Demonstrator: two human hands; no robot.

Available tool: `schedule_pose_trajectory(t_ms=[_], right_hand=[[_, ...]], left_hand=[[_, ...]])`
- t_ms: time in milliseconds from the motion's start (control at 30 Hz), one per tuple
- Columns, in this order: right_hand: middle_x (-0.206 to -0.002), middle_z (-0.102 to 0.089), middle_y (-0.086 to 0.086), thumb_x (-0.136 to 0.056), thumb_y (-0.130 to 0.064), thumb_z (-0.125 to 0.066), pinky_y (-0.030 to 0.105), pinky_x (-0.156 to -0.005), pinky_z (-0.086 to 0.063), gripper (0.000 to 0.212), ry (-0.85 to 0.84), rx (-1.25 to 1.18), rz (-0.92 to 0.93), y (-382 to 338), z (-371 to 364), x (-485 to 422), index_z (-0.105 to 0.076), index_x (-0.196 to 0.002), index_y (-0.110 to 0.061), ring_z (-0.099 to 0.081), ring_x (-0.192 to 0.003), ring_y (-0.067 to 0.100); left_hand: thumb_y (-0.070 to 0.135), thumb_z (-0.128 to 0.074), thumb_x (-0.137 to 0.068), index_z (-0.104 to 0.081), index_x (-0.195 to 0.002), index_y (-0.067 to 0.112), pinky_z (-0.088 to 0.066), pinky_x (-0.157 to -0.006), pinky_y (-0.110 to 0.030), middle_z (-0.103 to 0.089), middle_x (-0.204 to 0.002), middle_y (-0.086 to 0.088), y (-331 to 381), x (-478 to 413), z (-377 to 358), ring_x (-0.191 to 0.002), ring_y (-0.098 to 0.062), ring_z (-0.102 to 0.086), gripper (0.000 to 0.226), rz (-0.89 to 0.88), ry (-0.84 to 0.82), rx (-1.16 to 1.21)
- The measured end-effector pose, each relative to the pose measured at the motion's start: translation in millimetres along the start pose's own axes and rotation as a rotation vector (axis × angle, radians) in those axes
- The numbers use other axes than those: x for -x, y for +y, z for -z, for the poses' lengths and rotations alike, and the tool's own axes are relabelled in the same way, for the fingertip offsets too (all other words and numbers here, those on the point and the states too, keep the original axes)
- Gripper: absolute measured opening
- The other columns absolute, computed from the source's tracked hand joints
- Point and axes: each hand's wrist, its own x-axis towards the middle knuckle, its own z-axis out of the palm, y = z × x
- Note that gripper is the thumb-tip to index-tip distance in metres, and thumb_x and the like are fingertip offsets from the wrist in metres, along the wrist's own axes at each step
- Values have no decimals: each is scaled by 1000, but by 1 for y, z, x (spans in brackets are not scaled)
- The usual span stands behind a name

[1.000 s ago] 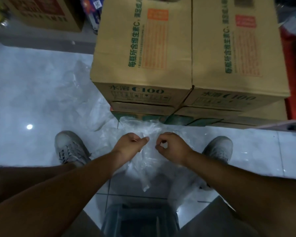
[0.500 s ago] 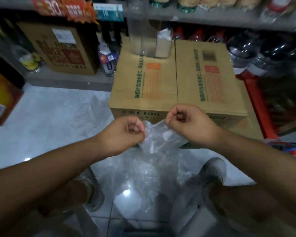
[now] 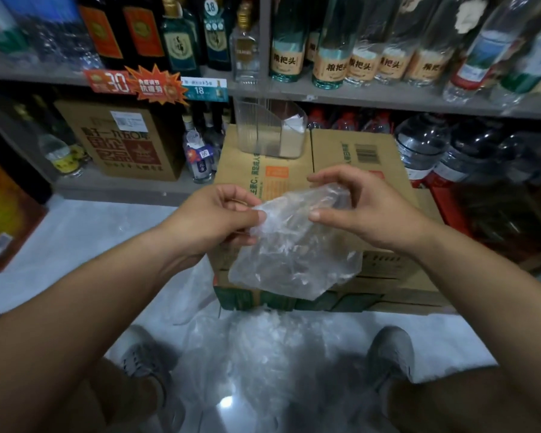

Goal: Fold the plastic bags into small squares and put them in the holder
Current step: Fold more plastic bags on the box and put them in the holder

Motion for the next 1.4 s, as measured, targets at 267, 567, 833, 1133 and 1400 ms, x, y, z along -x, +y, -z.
schedule_pose_trajectory(t_ms=[267, 567, 833, 1133, 1400], right_hand=[[-78, -71, 5, -87, -16, -76, 32, -65, -50, 10, 246, -291, -126, -1, 26, -24, -72, -94, -13, -61, -66, 23], [-90, -74, 7, -81, -11, -82, 28, -78, -58, 25, 235, -141, -121, 11, 33, -54, -70, -104, -11, -69, -82, 16], [-100, -69, 5, -85, -29, -80, 33, -78, -58, 31, 446, 26, -48, 21, 54, -49, -67, -108, -14, -64, -88, 13], [-95, -73, -11, -72, -56, -72, 22, -82, -51, 33, -150, 151, -195, 37, 30, -20, -75, -96, -35, -66, -89, 1], [-81, -73, -5, -90, -22, -74, 11, -66, -47, 7, -168, 130, -225, 54, 22, -23, -73, -86, -16, -65, -74, 0]], left_hand=[[4, -75, -84, -71, -100, 0, -57, -57, -21, -67, -80, -18, 17, -15, 9, -59, -14, -65, 17, -106, -40, -108], [18, -76, -85, -72, -102, 7, -59, -60, -22, -77, -94, -7, 10, -28, -7, -76, -11, -73, 20, -14, -154, -157], [8, -72, -91, -67, -95, 7, -56, -47, -20, -70, -68, -1, 0, -56, 17, -54, -11, -65, 7, 65, 147, 68], [9, -73, -91, -65, -101, 6, -56, -49, -21, -68, -98, -19, -26, -65, 33, -67, -16, -73, 13, 148, 205, 102], [11, -73, -92, -66, -109, -2, -56, -51, -20, -67, -112, -34, -31, -67, 40, -74, -21, -73, 23, 134, 224, 48]])
